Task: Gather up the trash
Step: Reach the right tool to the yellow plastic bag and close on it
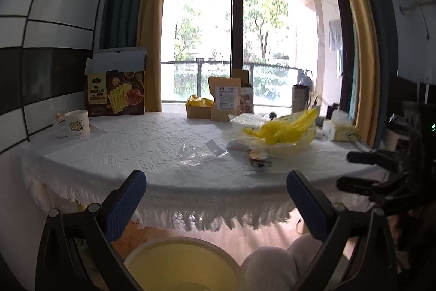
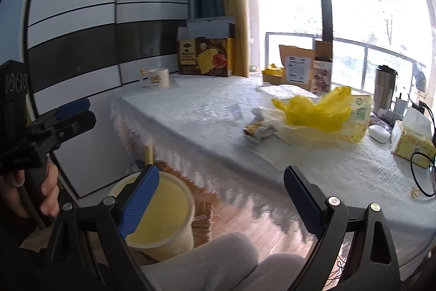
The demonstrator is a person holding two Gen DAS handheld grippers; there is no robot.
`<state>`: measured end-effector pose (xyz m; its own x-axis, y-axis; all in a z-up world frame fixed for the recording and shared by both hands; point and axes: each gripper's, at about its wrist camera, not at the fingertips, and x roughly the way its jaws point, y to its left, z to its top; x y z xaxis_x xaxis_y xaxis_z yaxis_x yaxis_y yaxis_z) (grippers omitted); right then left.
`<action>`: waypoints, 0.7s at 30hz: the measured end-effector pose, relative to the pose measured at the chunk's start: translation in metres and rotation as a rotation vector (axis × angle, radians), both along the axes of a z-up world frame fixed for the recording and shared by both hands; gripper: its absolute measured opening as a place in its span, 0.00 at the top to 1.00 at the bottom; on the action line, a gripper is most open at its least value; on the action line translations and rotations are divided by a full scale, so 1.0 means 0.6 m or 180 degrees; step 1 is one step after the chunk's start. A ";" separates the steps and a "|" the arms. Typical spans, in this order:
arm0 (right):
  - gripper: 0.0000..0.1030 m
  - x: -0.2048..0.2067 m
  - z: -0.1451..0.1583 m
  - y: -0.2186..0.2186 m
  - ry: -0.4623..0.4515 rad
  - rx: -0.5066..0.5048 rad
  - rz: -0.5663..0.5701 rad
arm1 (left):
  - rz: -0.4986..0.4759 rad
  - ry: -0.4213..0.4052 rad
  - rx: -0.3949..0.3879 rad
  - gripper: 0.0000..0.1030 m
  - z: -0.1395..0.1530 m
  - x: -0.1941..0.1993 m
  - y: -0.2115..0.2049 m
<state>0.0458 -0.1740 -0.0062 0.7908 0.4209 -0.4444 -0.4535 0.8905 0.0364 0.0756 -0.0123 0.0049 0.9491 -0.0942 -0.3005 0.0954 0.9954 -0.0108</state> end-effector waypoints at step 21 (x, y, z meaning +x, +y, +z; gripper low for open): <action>0.11 0.201 -0.017 -0.147 0.0175 -0.0189 -0.0677 | -0.0020 0.0980 -0.0254 0.00 -0.083 0.382 0.047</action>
